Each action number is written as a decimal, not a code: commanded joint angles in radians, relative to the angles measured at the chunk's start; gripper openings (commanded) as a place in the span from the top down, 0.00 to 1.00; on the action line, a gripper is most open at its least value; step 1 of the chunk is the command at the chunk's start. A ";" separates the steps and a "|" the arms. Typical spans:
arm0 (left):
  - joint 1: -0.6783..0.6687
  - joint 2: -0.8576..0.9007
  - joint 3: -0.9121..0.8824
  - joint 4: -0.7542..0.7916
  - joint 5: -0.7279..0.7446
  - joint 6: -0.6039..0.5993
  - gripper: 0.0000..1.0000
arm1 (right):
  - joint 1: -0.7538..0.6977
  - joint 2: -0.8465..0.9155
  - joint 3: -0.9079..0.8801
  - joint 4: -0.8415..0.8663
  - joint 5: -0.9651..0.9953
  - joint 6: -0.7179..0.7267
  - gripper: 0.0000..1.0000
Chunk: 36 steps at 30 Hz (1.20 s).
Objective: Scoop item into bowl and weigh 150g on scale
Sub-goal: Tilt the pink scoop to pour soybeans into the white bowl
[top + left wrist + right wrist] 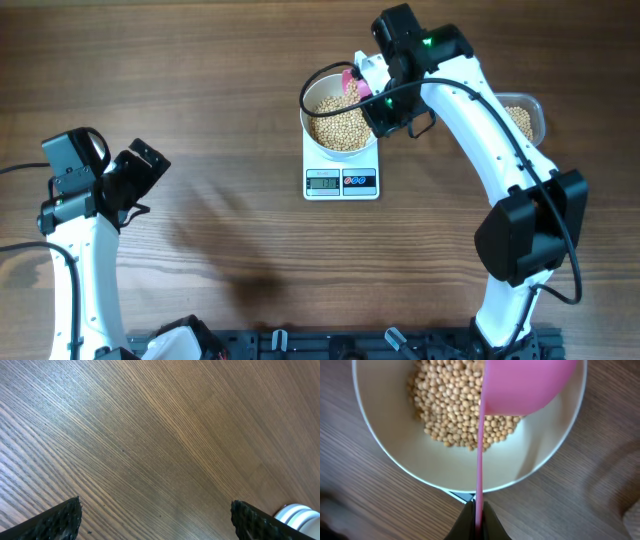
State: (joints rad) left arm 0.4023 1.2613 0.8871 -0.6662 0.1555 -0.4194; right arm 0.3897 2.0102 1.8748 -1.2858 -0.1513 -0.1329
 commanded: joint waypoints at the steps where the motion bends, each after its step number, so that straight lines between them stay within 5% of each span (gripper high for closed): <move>1: 0.006 -0.001 -0.003 0.003 0.012 0.020 0.00 | 0.011 -0.012 0.026 -0.001 0.058 -0.030 0.96; 36: 0.006 -0.001 -0.003 0.003 0.012 0.020 0.00 | 0.075 -0.011 0.025 -0.023 0.134 -0.051 0.96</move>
State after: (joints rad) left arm 0.4023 1.2613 0.8871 -0.6662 0.1558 -0.4194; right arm 0.4633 2.0102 1.8748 -1.3113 -0.0181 -0.1875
